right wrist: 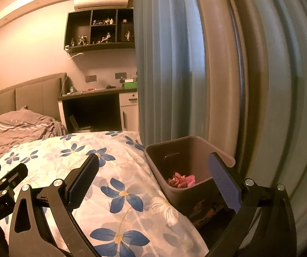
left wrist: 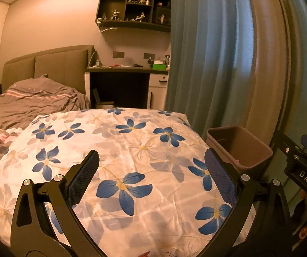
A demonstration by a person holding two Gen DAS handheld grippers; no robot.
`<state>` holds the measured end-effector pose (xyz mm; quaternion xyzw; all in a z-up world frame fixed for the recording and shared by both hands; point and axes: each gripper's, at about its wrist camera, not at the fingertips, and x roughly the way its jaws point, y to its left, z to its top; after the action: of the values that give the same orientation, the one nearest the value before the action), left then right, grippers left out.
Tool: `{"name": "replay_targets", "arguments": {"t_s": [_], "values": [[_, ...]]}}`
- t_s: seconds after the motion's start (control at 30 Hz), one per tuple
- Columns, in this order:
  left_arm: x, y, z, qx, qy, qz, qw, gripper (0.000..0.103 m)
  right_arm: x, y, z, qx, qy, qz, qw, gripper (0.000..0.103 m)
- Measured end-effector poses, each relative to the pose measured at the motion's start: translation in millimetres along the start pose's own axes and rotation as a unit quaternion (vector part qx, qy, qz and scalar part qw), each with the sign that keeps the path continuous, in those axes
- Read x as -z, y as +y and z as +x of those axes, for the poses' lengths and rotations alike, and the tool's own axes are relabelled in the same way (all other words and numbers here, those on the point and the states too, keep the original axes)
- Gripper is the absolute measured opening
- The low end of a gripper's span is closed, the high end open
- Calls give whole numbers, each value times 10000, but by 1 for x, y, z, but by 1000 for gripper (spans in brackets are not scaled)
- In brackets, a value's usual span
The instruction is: Collect trash
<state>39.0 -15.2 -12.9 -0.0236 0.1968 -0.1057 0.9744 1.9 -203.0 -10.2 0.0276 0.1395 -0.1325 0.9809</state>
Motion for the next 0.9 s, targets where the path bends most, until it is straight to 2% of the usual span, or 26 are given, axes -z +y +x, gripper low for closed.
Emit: {"name": "replay_targets", "arguments": {"t_s": [0.9], "values": [[1,2,0,-38,3,-10,10000,97,1,1,0,3,0,-12,10000,97]]}}
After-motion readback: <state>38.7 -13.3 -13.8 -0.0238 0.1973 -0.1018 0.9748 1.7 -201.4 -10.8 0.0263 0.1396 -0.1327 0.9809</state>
